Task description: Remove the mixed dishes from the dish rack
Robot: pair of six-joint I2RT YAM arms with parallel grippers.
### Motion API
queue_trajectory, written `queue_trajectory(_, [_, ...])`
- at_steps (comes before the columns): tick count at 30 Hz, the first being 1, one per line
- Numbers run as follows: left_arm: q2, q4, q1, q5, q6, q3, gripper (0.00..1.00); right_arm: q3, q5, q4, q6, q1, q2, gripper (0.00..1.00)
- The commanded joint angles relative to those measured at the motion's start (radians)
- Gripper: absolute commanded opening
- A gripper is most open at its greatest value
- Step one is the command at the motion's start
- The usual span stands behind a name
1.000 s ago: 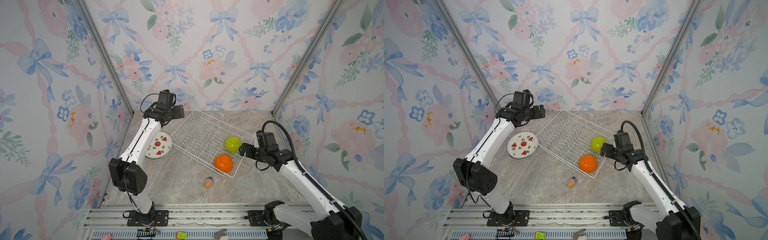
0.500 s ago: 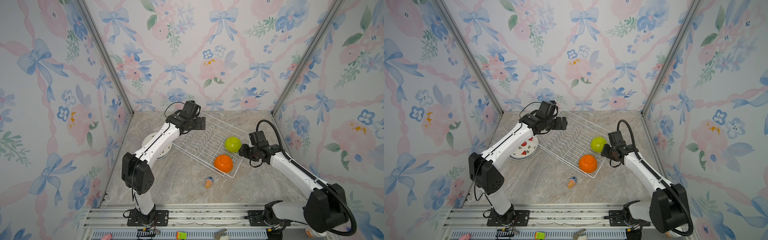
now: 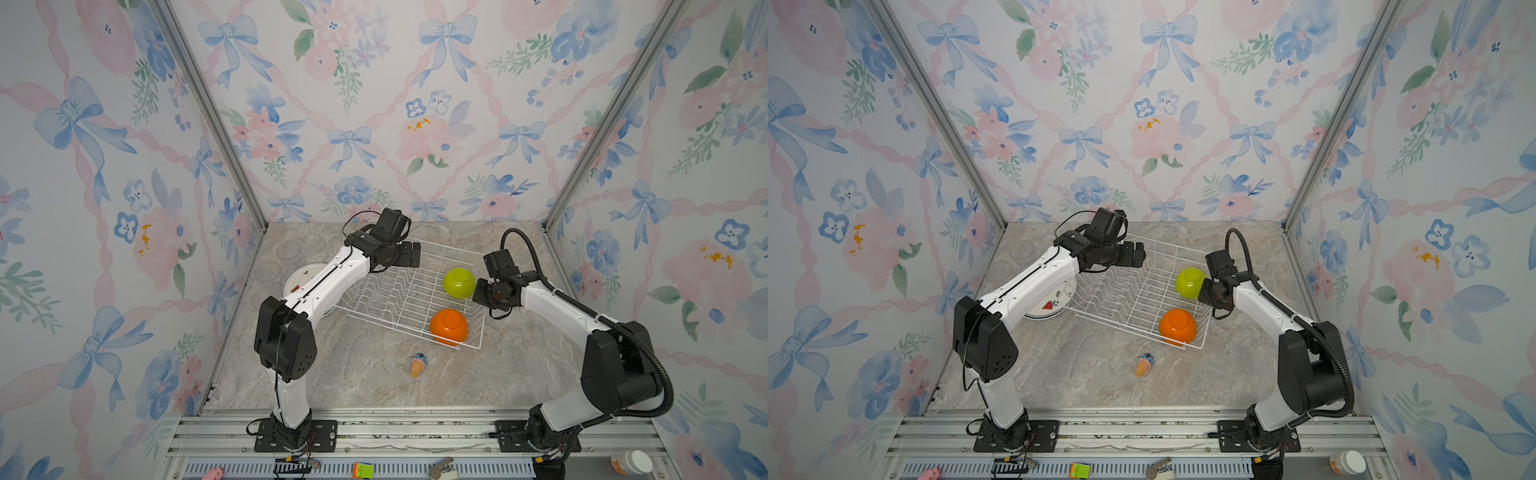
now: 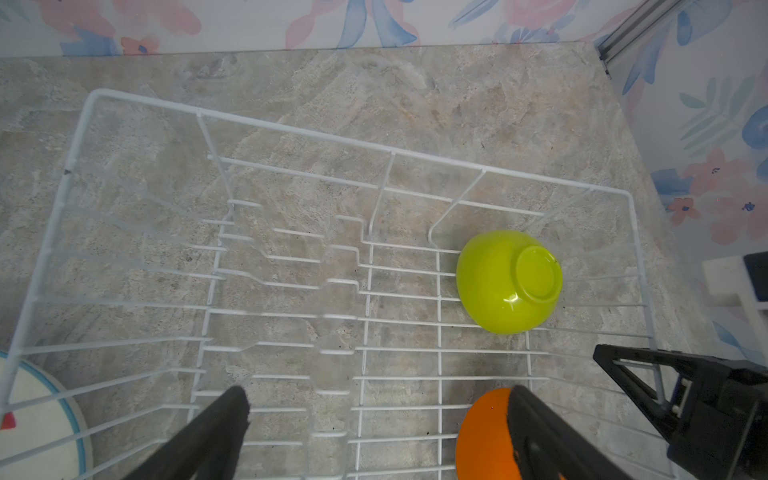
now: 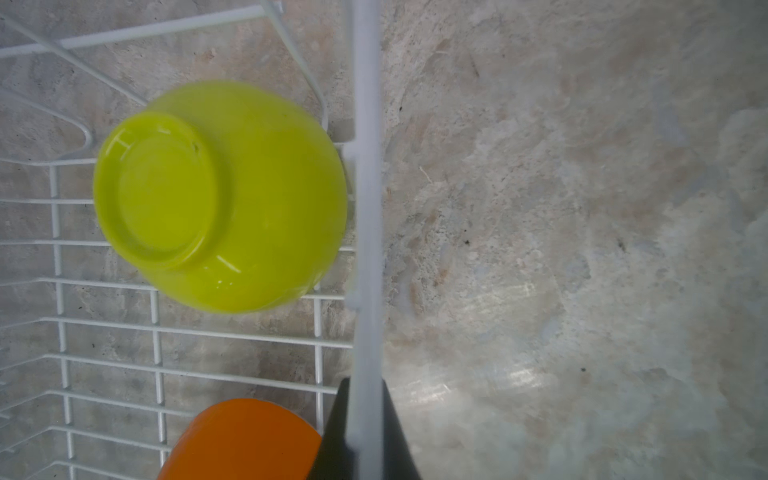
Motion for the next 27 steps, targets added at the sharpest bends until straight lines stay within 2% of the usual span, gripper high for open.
queue_trajectory(1, [-0.021, 0.005, -0.002, 0.019, 0.000, -0.013, 0.98, 0.094, 0.171, -0.071, -0.118, -0.012, 0.057, 0.04])
queue_trajectory(8, [-0.021, 0.007, -0.004, 0.029, 0.001, -0.014, 0.98, 0.240, 0.182, -0.113, -0.191, -0.055, 0.159, 0.05])
queue_trajectory(13, [-0.018, 0.011, -0.006, 0.044, -0.004, -0.014, 0.98, 0.294, 0.234, -0.162, -0.273, -0.074, 0.198, 0.05])
queue_trajectory(27, [0.014, 0.013, -0.014, 0.079, -0.022, 0.015, 0.98, 0.218, 0.230, -0.131, -0.345, -0.230, 0.143, 0.07])
